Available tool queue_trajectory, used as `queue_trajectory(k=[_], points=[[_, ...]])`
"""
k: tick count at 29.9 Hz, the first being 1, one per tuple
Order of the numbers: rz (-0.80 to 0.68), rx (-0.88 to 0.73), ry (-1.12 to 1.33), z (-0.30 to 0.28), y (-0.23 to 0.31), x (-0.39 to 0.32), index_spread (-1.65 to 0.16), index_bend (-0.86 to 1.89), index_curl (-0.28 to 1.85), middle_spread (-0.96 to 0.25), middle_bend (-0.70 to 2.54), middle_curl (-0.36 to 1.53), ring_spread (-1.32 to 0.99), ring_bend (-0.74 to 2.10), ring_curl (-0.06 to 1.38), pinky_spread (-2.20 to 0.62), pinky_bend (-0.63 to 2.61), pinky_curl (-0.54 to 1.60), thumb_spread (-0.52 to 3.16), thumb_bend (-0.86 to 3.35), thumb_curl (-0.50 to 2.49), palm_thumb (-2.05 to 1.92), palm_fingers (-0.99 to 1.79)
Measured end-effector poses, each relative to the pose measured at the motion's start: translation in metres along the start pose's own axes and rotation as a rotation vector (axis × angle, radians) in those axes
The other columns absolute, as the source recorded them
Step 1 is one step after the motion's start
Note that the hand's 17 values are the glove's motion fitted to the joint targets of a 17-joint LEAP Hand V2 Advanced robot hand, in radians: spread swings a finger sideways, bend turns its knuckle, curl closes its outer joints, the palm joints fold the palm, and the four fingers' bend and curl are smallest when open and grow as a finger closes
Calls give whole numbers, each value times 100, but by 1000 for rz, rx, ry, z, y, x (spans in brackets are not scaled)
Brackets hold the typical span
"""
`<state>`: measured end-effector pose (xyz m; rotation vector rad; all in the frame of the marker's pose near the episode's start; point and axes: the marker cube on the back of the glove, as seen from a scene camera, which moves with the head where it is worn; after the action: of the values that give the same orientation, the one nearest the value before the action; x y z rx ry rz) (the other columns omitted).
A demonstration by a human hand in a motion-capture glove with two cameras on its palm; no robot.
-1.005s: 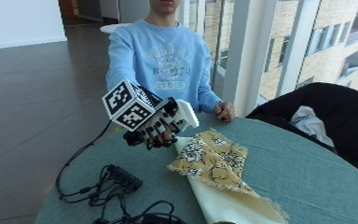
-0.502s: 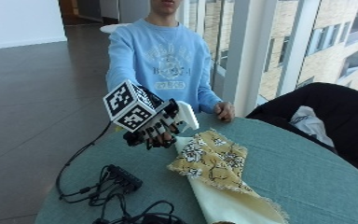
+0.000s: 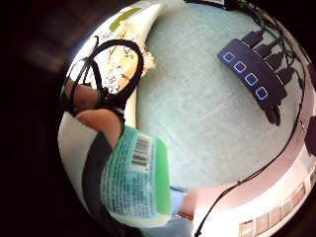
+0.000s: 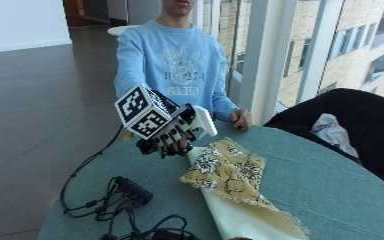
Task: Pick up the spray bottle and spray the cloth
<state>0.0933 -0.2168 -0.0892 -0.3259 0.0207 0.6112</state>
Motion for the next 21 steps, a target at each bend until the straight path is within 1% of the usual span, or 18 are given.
queue_trajectory(k=[4, 11, 16, 21], points=[[-101, 44, -76, 5, 3, -22, -21, 17, 51, -10, 23, 48, -4, 53, 41, 4, 24, 37, 60, -3, 71, 93, 118], [-343, 118, -227, 33, 8, -85, -21, 17, 51, -10, 22, 48, -4, 52, 40, 5, 24, 37, 61, -3, 71, 93, 117], [-506, 145, -299, 73, 6, -133, -21, 17, 51, -10, 22, 48, -4, 52, 41, 5, 24, 37, 62, -3, 71, 93, 117], [-634, 149, -365, 128, -4, -177, -21, 17, 51, -10, 21, 48, -4, 51, 40, 5, 24, 37, 63, -3, 71, 93, 116]])
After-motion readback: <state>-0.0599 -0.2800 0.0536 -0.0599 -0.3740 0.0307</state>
